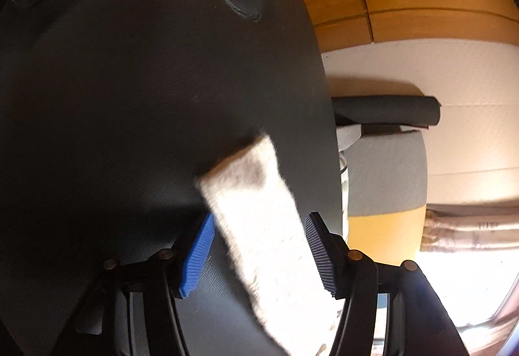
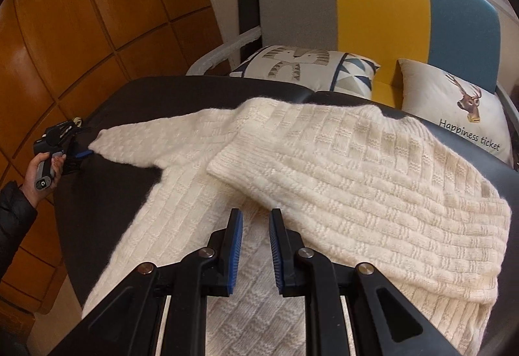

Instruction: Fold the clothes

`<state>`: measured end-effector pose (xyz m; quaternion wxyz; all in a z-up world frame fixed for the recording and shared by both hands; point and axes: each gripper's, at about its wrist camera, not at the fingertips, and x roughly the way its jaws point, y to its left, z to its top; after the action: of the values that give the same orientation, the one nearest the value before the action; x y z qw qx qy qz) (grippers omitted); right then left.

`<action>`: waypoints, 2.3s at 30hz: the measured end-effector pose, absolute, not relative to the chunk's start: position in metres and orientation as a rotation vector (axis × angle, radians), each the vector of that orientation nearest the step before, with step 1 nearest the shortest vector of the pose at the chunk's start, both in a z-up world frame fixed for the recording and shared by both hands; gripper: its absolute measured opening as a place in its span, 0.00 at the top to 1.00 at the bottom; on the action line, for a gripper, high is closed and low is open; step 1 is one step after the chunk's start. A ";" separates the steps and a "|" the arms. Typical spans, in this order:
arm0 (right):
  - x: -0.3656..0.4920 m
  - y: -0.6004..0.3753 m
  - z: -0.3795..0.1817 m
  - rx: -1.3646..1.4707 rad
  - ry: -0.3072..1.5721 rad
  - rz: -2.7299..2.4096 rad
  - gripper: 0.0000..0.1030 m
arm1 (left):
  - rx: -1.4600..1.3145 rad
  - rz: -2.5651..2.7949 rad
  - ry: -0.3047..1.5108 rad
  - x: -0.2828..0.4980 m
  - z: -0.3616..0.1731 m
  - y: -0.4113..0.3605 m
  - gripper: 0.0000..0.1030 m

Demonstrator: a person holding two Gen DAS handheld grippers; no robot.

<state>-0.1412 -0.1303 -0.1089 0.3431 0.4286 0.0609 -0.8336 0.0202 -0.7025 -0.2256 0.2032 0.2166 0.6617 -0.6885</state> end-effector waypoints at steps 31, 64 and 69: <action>-0.169 -0.034 -0.135 1.266 -0.134 -2.272 0.85 | 0.888 -2.642 1.553 -0.165 -0.093 -0.438 0.95; -0.209 -0.048 -0.151 1.195 -0.664 -1.991 0.74 | 1.407 -2.717 1.458 -0.188 -0.137 -0.274 0.56; -0.215 -0.055 -0.167 1.247 -0.809 -1.973 0.76 | 1.342 -2.656 1.501 -0.143 -0.133 -0.324 0.56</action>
<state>-0.2146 -0.0552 -0.1667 0.3293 0.4766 -0.3092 -0.7542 -0.1426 -0.3242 -0.1330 -0.0956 0.4008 0.4484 -0.7932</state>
